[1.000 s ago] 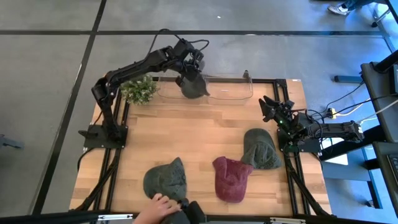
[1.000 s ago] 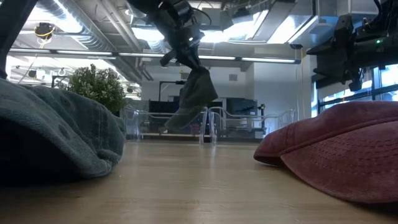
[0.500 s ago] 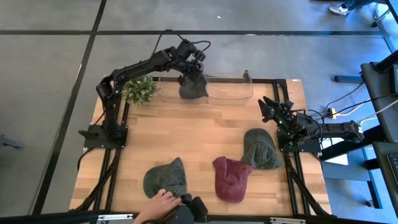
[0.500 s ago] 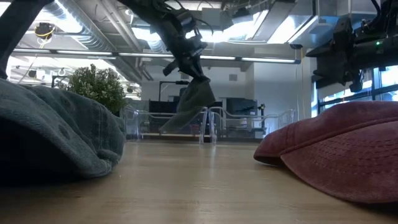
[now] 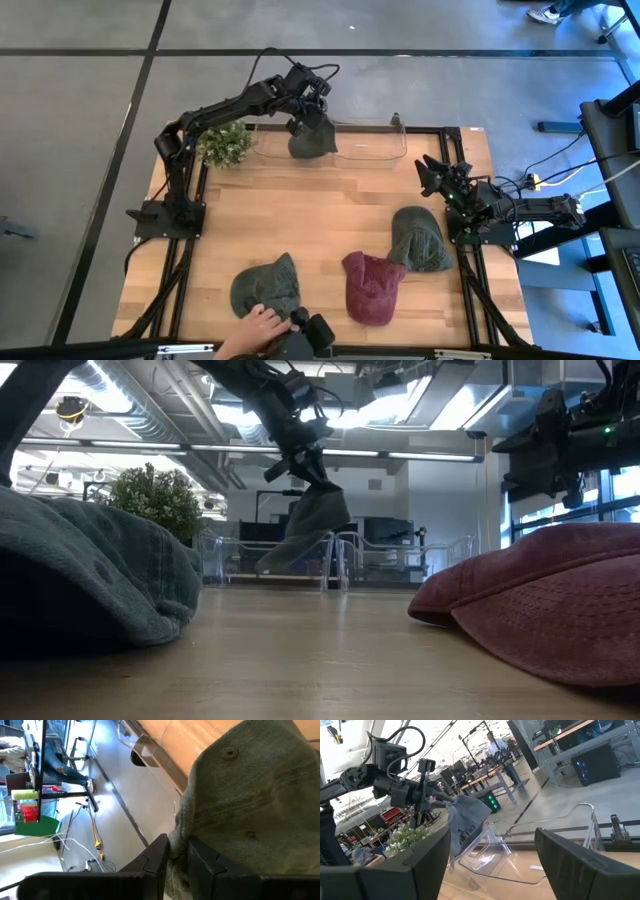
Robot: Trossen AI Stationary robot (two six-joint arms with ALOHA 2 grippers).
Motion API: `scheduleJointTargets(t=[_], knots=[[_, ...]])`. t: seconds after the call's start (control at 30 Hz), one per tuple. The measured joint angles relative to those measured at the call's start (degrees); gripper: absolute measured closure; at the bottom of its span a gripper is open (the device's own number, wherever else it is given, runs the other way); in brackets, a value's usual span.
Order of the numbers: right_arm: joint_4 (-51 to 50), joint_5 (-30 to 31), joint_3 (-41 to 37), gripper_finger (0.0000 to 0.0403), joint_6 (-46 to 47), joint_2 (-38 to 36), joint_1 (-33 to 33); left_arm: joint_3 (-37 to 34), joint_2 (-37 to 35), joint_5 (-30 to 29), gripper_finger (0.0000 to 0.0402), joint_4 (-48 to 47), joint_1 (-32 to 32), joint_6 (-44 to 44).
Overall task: Pick & Place hat
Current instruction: Put the top left black cap into the left transparent bin
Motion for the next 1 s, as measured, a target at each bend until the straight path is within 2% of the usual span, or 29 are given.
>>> scheduleJointTargets(t=[0.2, 0.63, 0.83, 1.0], knots=[[0.0, 0.0, 0.0, 0.0114, -0.1, 0.0, 0.0, 0.0, 0.0, -0.1, 0.0322, 0.0, 0.0, -0.2], [0.0, 0.0, 0.0, 0.0114, -0.1, 0.0, 0.0, 0.0, 0.0, -2.0, 0.0244, -0.1, 0.0, -0.5], [-0.5, 0.0, 0.0, 0.0114, -0.1, 0.0, 0.0, 0.0, 0.0, -7.6, 0.0236, -0.1, -0.4, 3.5], [-1.4, 0.0, 0.0, 0.0114, -0.1, 0.0, 0.0, 0.0, 0.0, -6.8, 0.0239, -0.2, -1.4, 3.9]])
